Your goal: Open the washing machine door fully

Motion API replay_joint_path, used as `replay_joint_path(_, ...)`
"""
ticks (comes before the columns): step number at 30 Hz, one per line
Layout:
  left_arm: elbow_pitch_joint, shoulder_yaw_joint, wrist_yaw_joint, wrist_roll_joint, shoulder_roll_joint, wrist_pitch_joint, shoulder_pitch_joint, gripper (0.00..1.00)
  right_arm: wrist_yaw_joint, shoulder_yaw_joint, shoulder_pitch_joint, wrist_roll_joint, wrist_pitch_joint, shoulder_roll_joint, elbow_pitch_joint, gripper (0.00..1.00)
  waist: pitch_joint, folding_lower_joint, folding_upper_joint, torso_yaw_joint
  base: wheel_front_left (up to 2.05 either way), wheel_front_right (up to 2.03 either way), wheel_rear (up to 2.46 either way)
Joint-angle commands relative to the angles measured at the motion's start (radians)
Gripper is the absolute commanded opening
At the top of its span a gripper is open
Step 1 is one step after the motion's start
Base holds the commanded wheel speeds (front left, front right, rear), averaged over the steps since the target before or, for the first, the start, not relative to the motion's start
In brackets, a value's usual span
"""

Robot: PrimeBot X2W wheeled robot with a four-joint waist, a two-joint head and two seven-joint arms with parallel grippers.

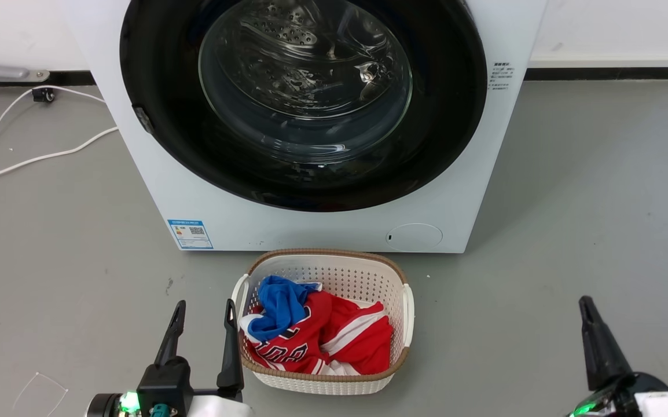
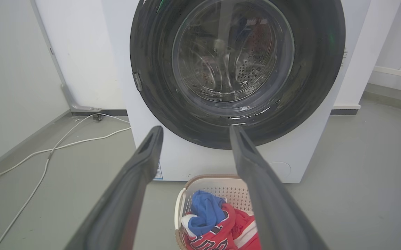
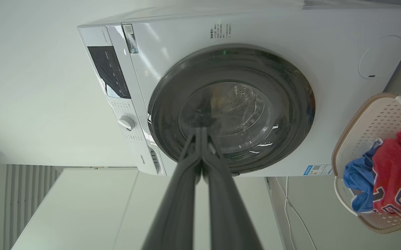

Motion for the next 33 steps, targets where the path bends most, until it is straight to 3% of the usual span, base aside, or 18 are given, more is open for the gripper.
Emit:
replay_joint_path(1, -0.003, -0.003, 0.004, 0.003, -0.002, -0.003, -0.011, 1.0, 0.0, -0.01, -0.024, -0.003, 0.007, 0.001, 0.003, 0.0, 0.003, 0.0, 0.0, 0.002, 0.0, 0.0, 0.0)
replay_joint_path(10, -0.014, -0.014, -0.007, 0.013, -0.002, -0.003, -0.07, 1.0, 0.0, -0.151, -0.166, 0.016, 0.039, -0.03, 0.081, 0.0, 0.063, 0.0, 0.0, 0.031, 0.0, 0.0, 0.0)
replay_joint_path(18, -0.041, -0.016, -0.007, 0.018, -0.002, -0.003, -0.163, 1.0, 0.0, -0.23, -0.38, 0.018, 0.11, -0.114, 0.187, 0.0, 0.193, 0.0, 0.0, 0.048, 0.0, 0.0, 0.0)
replay_joint_path(33, -0.077, -0.015, -0.02, 0.026, -0.002, -0.003, -0.315, 1.0, 0.0, -0.191, -0.856, -0.018, 0.259, -0.282, 0.409, 0.0, 0.434, 0.0, 0.0, 0.072, 0.0, 0.0, 0.0)
